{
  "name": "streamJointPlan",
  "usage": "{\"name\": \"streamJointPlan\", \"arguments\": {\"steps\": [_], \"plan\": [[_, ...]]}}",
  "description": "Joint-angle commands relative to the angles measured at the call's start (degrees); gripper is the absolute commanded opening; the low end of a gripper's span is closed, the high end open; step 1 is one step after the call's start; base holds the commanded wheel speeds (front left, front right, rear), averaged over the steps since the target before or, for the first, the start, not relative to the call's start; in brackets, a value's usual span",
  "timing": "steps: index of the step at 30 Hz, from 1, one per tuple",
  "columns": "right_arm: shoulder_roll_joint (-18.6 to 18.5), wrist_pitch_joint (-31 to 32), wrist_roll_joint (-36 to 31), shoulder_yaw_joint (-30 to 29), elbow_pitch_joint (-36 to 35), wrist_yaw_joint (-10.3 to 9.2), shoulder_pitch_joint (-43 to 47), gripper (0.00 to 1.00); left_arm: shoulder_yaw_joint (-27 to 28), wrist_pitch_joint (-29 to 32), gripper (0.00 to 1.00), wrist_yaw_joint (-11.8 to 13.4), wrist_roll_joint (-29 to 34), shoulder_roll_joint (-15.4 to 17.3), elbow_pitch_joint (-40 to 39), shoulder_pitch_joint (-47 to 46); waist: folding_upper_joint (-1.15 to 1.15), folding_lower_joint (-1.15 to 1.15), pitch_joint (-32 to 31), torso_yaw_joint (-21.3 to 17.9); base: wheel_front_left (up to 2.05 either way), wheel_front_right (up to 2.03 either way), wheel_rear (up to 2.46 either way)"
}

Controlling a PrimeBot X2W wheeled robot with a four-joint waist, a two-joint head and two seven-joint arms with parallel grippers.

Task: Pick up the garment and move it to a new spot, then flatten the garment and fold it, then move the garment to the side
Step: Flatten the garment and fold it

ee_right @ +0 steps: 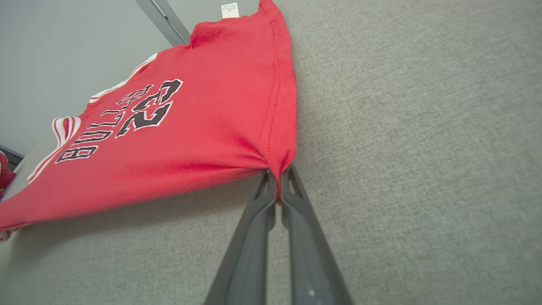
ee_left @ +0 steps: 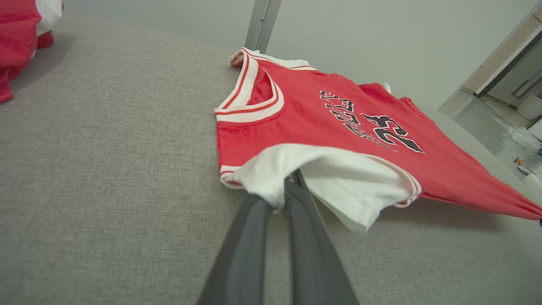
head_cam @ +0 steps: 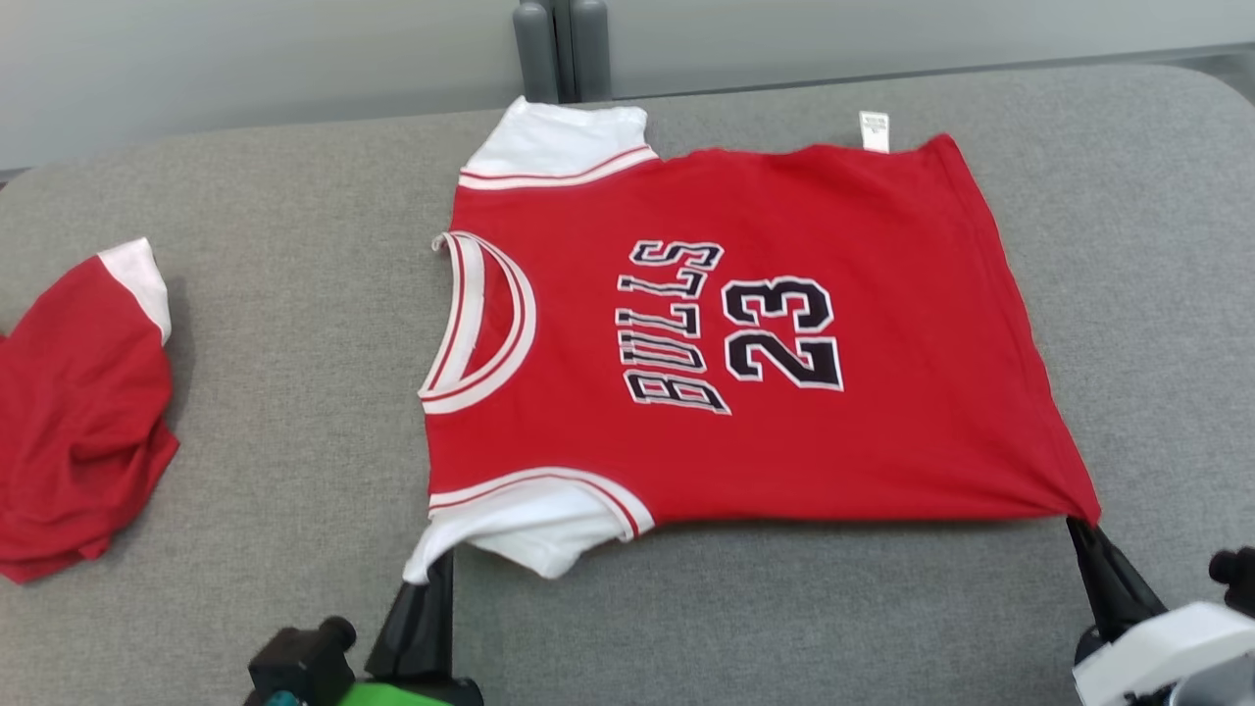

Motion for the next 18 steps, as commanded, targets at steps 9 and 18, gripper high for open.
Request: {"name": "streamJointPlan", "arguments": {"steps": [9,18], "plan": [[5.00,6.39,-6.05,-9.24,-5.95,-0.10,9.06,0.00,-0.53,-0.02,0.00,-1.56,1.61,-0.29,0.81,3.43,0.00,0.01,-1.87,1.07,0.00,0.00,0.00],[9.89,12.97,-8.90,-12.77,-11.80,-0.10,5.85,0.00,-1.74,0.48,0.00,-3.43,4.38,1.65,1.68,-2.67,0.00,0.01,-0.76,0.27,0.00,0.00,0.00]]}}
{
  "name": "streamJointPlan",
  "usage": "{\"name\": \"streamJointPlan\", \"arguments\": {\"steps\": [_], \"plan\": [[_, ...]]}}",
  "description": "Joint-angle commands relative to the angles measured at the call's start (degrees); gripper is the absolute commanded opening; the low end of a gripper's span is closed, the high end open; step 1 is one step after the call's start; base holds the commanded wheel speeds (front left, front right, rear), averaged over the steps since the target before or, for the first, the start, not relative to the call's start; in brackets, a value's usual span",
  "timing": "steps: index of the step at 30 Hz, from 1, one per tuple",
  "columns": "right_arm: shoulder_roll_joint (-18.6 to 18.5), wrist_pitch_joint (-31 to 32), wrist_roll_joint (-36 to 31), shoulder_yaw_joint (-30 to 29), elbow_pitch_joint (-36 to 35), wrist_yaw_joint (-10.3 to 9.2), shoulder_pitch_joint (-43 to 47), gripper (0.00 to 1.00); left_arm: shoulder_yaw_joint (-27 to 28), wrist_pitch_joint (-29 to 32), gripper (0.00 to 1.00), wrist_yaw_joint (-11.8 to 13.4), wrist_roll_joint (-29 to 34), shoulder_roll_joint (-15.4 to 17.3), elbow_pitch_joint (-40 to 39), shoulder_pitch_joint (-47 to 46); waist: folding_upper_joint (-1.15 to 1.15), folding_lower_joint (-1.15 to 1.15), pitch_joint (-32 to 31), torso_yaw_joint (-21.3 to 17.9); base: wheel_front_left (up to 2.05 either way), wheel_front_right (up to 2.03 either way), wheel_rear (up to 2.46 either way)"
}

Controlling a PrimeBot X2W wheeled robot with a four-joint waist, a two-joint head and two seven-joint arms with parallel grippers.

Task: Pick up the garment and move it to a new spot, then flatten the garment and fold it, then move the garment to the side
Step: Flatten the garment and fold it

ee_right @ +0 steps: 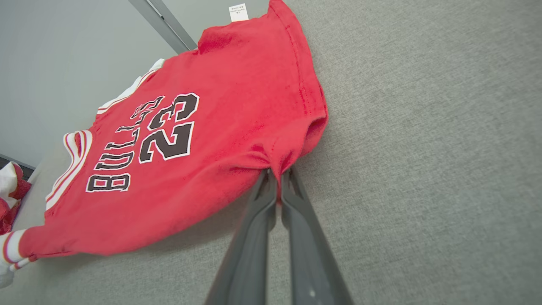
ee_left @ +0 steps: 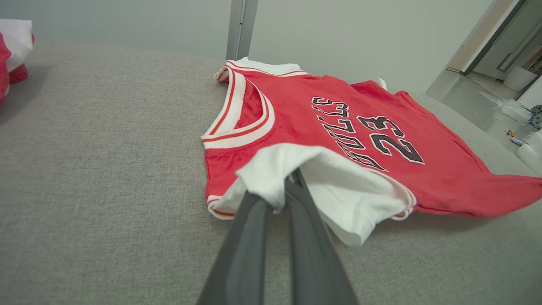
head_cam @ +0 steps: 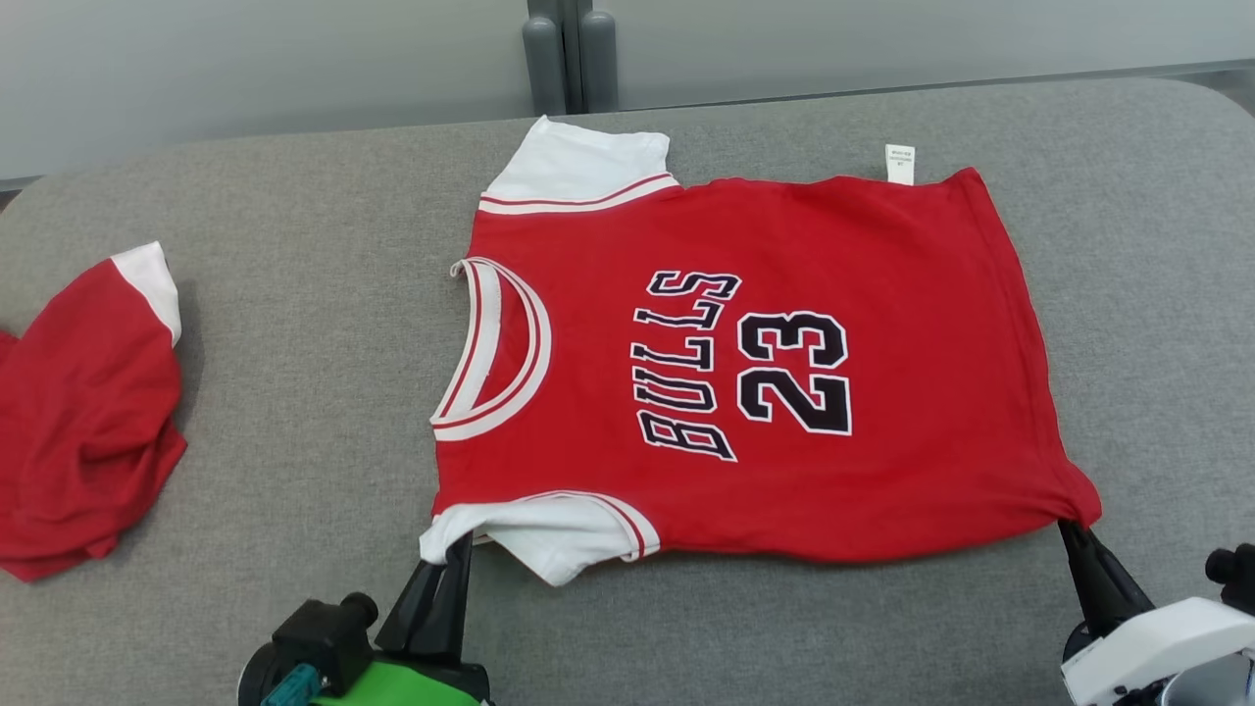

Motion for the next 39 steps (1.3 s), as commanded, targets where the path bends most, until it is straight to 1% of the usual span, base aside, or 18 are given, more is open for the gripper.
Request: {"name": "streamJointPlan", "arguments": {"steps": [1,6,10,15,19,24,26,27,28,29,30,33,35,37,39], "plan": [[0.36,0.77,-0.36,-0.55,-0.58,-0.08,-1.34,0.00,-0.29,0.36,0.00,-0.50,0.87,0.80,0.12,-1.75,0.00,0.00,0.29,-0.27,0.00,0.00,0.00],[1.38,4.01,0.30,-1.85,-1.37,-0.08,-4.90,0.00,-1.18,1.89,0.00,-2.22,2.18,2.39,1.17,-7.05,0.00,0.00,0.86,-0.72,0.00,0.00,0.00],[1.75,6.74,0.70,-2.63,-0.23,-0.09,-8.33,0.00,-1.85,3.01,0.00,-3.49,3.41,3.23,2.73,-12.40,0.00,0.00,1.73,-1.15,0.00,0.00,0.00],[1.59,9.08,-0.02,-2.62,2.51,-0.08,-14.52,0.00,-2.00,3.71,0.00,-4.70,3.42,2.76,7.35,-19.98,0.00,0.00,3.41,-1.97,0.00,0.00,0.00],[1.67,9.04,-0.88,-2.17,7.10,-0.09,-20.59,0.00,-2.24,3.38,0.00,-5.52,3.71,2.34,13.10,-26.05,0.00,0.00,5.01,-2.67,0.00,0.00,0.00],[1.85,8.13,-2.26,-0.78,14.95,-0.09,-27.13,0.00,-4.09,2.75,0.00,-6.57,3.76,0.88,21.29,-32.86,0.00,0.00,6.57,-2.83,0.00,0.00,0.00],[1.70,7.11,-2.66,-0.16,17.40,-0.08,-28.97,0.00,-4.85,2.15,0.00,-6.93,3.63,0.26,24.33,-34.98,0.00,0.00,6.91,-2.85,0.00,0.00,0.00],[1.65,6.25,-2.83,-0.16,18.36,-0.09,-29.76,0.02,-5.15,1.85,0.00,-6.96,3.49,0.02,25.81,-35.73,0.00,0.00,7.03,-2.90,0.00,0.00,0.00],[1.58,5.15,-2.93,0.39,19.16,-0.08,-30.58,0.49,-5.47,1.51,0.20,-7.02,3.70,-0.16,27.28,-36.66,0.00,0.00,7.12,-2.95,0.00,0.00,0.00],[1.59,4.34,-2.80,0.75,19.88,-0.08,-30.92,1.00,-5.60,1.10,0.86,-7.05,3.95,-0.34,28.26,-37.30,0.00,0.00,7.12,-2.97,0.00,0.00,0.00],[1.45,3.44,-2.65,1.29,20.64,-0.08,-31.23,1.00,-5.53,0.71,1.00,-7.10,3.81,-0.65,29.48,-37.77,0.00,0.00,7.06,-2.99,0.00,0.00,0.00],[0.15,0.71,-3.20,3.32,21.72,-0.08,-30.90,1.00,-4.82,-0.09,1.00,-7.21,2.96,-1.16,31.68,-37.66,0.00,0.00,6.51,-2.88,0.00,0.00,0.00],[-0.33,-1.05,-1.56,4.15,22.17,-0.08,-29.71,1.00,-3.72,-0.46,1.00,-7.29,2.20,-1.19,32.31,-36.28,0.00,0.00,5.84,-2.83,0.00,0.00,0.00],[-2.04,-2.70,-1.46,4.46,22.46,-0.09,-28.57,1.00,-2.41,-0.51,1.00,-7.31,1.65,-1.08,31.56,-34.47,0.00,0.00,5.30,-2.70,0.00,0.00,0.00],[-2.65,-3.78,-0.54,5.00,22.41,-0.07,-27.22,1.00,-1.29,-0.50,1.00,-7.32,1.96,-0.89,30.06,-32.14,0.00,0.00,4.92,-2.37,0.00,0.00,0.00]]}}
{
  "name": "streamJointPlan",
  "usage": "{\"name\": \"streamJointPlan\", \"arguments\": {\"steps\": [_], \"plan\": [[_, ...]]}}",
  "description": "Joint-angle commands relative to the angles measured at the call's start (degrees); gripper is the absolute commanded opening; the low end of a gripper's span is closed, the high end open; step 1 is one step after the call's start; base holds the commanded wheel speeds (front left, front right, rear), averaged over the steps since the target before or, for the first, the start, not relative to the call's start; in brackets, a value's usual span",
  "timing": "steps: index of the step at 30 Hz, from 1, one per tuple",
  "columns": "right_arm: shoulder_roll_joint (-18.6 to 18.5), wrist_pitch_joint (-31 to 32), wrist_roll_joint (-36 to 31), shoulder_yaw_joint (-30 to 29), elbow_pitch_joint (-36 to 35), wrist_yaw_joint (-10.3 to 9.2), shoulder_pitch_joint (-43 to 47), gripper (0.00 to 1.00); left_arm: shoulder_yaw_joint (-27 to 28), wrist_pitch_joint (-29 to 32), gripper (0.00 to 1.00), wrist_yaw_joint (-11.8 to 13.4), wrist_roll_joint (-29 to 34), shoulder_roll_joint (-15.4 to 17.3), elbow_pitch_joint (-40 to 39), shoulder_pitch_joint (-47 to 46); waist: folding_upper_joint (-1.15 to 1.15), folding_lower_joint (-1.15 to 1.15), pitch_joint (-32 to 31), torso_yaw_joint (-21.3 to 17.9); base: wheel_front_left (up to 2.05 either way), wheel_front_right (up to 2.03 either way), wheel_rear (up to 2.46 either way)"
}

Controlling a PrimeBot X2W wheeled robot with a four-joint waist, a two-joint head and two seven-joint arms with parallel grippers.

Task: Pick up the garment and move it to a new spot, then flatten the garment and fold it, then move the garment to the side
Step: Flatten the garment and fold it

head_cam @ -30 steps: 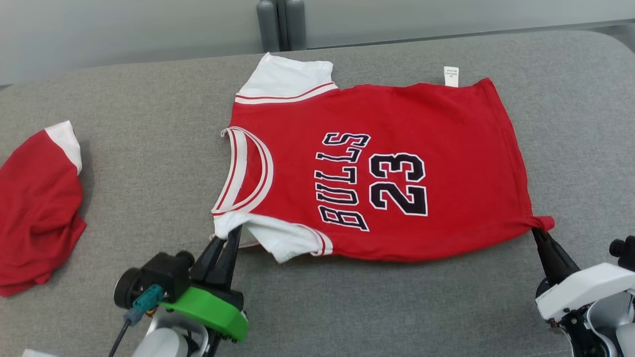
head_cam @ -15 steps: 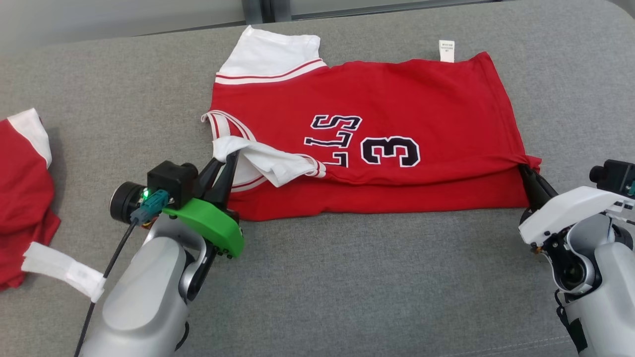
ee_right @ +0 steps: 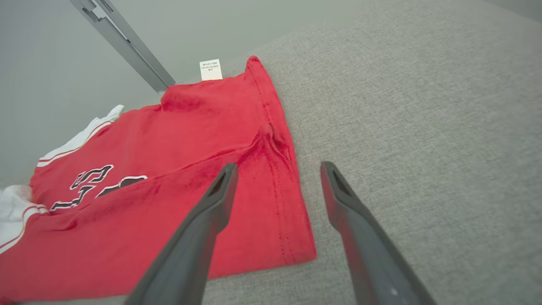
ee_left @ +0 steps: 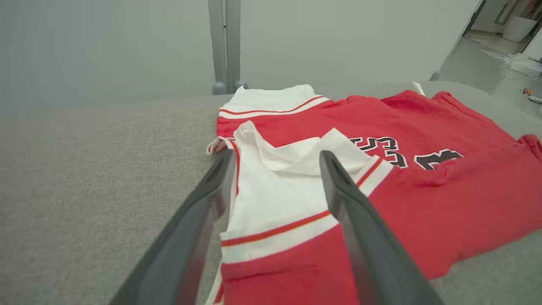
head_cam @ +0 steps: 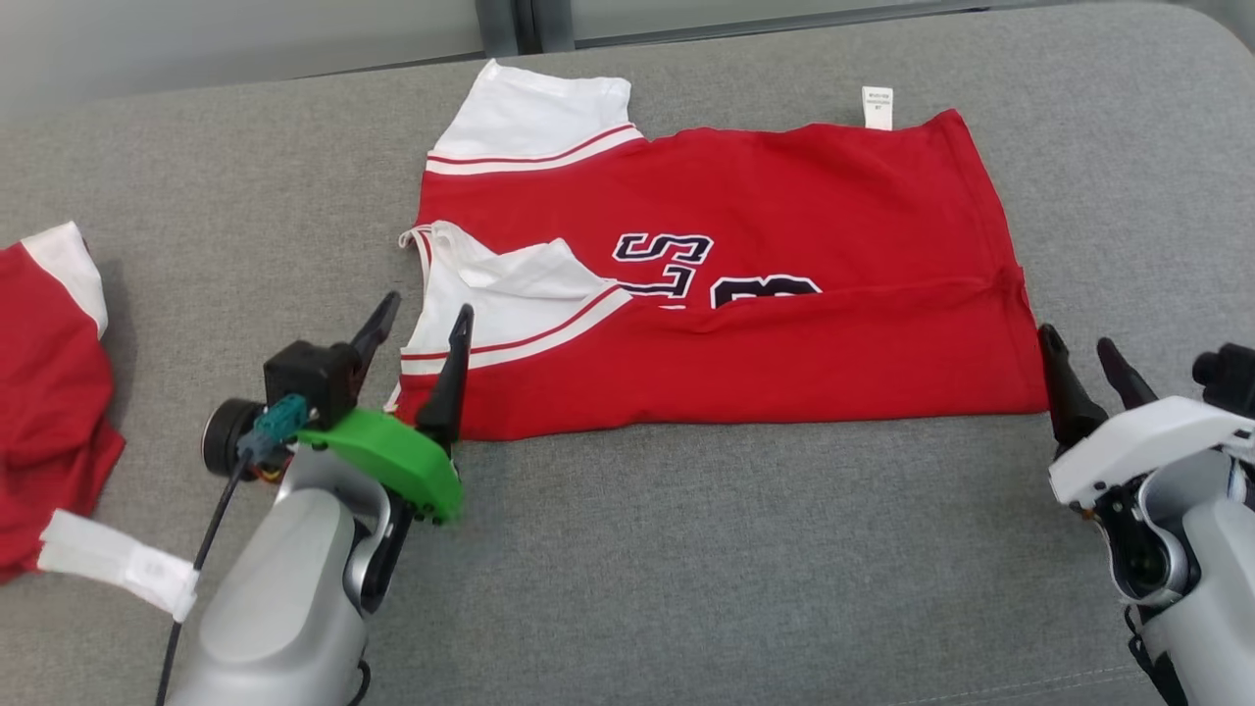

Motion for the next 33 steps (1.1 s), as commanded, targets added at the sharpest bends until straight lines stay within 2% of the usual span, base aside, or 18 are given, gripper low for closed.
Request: {"name": "streamJointPlan", "arguments": {"steps": [1,5,10,21,22,23,24,25,33], "plan": [[-0.32,-0.61,0.83,0.38,0.17,-0.04,1.41,1.00,0.50,-0.12,1.00,-0.24,0.14,0.42,-0.79,2.55,0.00,0.00,-0.44,0.43,0.00,0.00,0.00],[-2.32,-1.53,0.01,1.59,0.92,-0.05,3.32,1.00,1.53,-0.14,1.00,-0.29,1.15,0.96,-2.03,6.95,0.00,0.00,-0.28,0.72,0.00,0.00,0.00],[-2.08,-2.16,-1.15,3.01,2.75,-0.05,1.75,1.00,2.36,-0.16,1.00,-0.33,2.01,1.19,-1.68,9.45,0.00,0.00,0.37,0.84,0.00,0.00,0.00],[-0.59,-2.41,-5.26,5.93,11.51,-0.05,-3.01,1.00,1.18,-0.08,1.00,-0.37,0.94,-0.59,6.08,5.51,0.00,0.00,1.62,1.34,0.00,0.00,0.00],[-0.27,-2.58,-5.02,6.24,12.06,-0.05,-3.22,1.00,0.78,0.13,0.91,-0.37,0.54,-0.87,7.19,5.05,0.00,0.00,1.63,1.32,0.00,0.00,0.00],[-0.12,-2.60,-4.80,6.59,12.37,-0.05,-3.36,0.53,0.53,0.15,0.46,-0.39,0.22,-1.18,7.95,4.63,0.00,0.00,1.63,1.31,0.00,0.00,0.00],[0.06,-2.70,-4.56,6.99,12.75,-0.05,-3.49,0.28,0.22,0.14,0.11,-0.40,-0.18,-1.38,8.60,4.22,0.00,0.00,1.60,1.28,0.00,0.00,0.00],[0.15,-2.78,-4.29,7.30,13.02,-0.05,-3.60,0.00,-0.15,0.12,0.00,-0.41,-0.57,-1.43,9.00,3.99,0.00,0.00,1.53,1.25,0.00,0.00,0.00],[-0.68,-5.56,-1.31,8.88,12.86,-0.06,-2.25,0.00,-0.53,-0.07,0.00,-0.31,-3.51,-0.37,8.23,5.15,0.00,0.00,-1.45,1.75,0.00,0.00,0.00]]}}
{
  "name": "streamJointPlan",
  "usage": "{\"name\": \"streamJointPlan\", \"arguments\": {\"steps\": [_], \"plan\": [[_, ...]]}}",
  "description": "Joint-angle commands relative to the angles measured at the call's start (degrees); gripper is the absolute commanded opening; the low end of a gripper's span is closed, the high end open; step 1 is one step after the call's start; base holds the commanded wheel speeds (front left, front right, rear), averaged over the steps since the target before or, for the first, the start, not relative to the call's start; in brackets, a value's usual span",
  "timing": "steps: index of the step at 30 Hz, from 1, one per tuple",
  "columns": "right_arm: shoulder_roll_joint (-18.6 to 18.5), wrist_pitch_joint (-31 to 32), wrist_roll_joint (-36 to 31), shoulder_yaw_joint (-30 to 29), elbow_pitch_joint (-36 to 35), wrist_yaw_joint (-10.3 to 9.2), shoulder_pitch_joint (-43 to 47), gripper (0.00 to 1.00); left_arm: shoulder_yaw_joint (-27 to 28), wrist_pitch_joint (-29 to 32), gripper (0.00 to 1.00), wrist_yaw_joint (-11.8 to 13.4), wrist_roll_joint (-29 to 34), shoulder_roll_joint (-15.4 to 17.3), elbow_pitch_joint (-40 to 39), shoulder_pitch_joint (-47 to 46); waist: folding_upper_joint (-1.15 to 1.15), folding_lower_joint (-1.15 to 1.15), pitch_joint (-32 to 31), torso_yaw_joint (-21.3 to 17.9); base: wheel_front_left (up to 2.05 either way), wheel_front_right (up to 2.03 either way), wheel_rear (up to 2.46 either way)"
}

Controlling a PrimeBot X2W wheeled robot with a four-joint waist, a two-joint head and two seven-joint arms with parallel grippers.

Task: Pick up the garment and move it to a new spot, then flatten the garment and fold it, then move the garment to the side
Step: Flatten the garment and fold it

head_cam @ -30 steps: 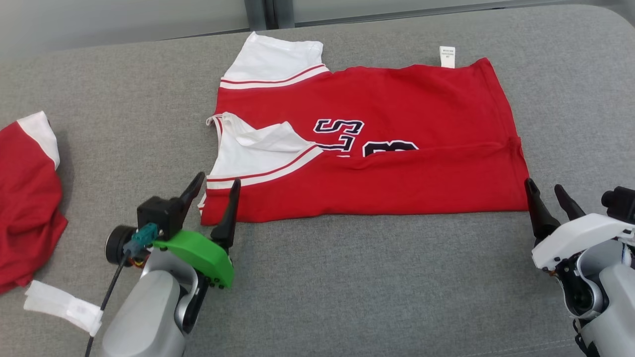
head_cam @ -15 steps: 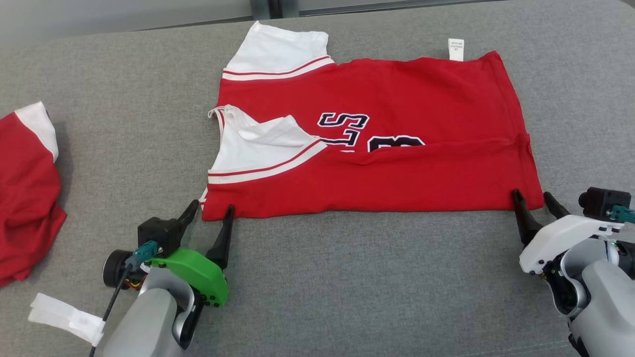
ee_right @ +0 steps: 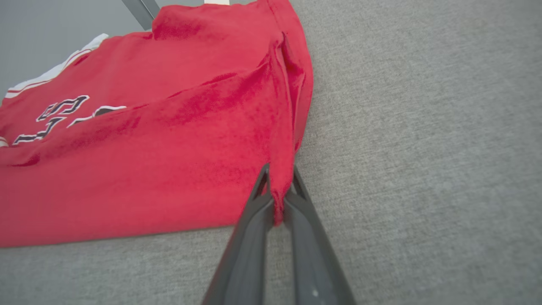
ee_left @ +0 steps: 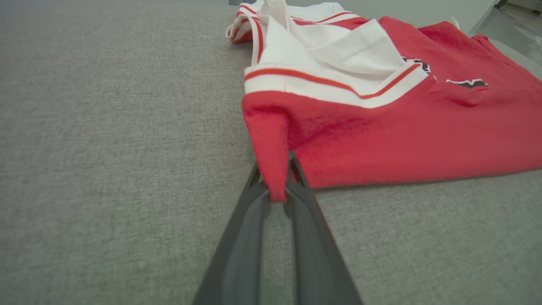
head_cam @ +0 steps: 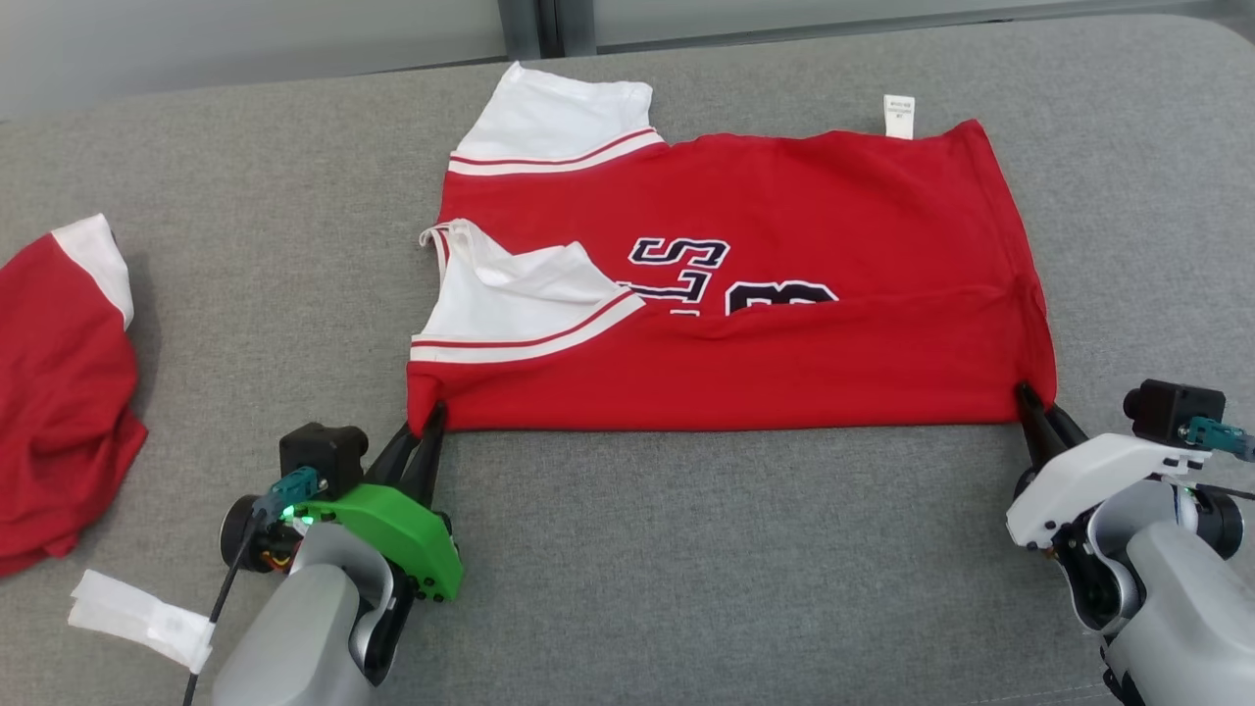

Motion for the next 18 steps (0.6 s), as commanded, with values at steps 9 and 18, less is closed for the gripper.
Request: {"name": "streamJointPlan", "arguments": {"steps": [9,18], "plan": [[-2.18,-1.79,4.02,0.59,-5.14,-0.10,9.24,0.00,4.27,-0.01,0.00,1.00,-0.08,1.05,-9.30,11.64,0.00,0.00,-5.60,1.46,0.00,0.00,0.00],[-2.98,0.79,4.50,-3.05,-14.37,-0.10,20.68,0.00,5.28,-0.02,0.00,2.78,1.42,0.59,-17.08,22.04,0.00,0.00,-6.70,2.31,0.00,0.00,0.00]]}}
